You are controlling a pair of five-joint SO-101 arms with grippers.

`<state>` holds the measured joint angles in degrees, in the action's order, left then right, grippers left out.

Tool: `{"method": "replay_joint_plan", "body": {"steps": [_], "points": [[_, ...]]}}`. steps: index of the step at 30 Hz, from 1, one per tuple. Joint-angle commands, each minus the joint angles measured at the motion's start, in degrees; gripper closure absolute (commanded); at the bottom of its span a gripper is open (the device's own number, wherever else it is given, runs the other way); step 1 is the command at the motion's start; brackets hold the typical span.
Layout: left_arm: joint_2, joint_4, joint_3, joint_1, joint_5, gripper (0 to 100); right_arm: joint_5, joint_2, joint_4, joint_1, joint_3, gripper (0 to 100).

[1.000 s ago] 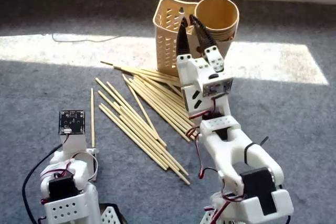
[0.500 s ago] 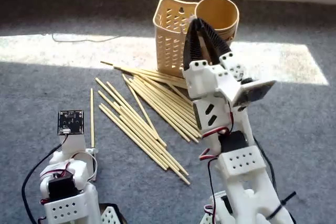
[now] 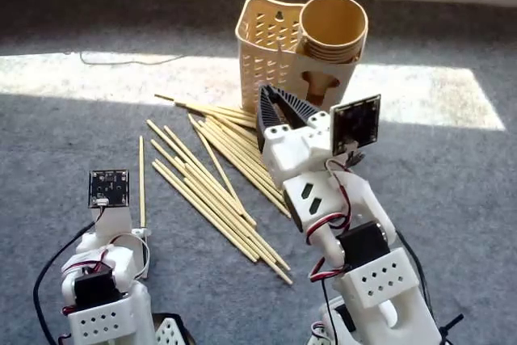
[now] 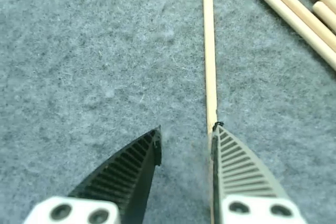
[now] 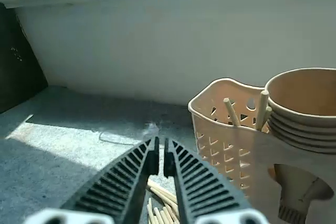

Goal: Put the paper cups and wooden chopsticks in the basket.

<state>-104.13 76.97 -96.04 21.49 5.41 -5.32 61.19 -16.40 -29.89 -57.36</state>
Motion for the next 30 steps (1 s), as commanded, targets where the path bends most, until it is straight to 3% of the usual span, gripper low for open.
{"method": "replay_joint_plan", "body": {"steps": [1, 17, 20, 30], "points": [[-0.4, 0.26, -1.19, 0.31, -0.35, 84, 3.6, 1.19, -1.1, -3.21, 2.77, 96.7], [-0.4, 0.26, -1.19, 0.31, -0.35, 84, 4.04, -19.74, -1.89, -5.32, 5.93, 93.5], [-0.4, 0.26, -1.19, 0.31, -0.35, 84, 3.87, -22.73, -5.67, -5.58, 6.81, 88.7], [-0.4, 0.26, -1.19, 0.31, -0.35, 84, 5.27, -36.0, -11.91, -7.25, 14.73, 88.7]]}}
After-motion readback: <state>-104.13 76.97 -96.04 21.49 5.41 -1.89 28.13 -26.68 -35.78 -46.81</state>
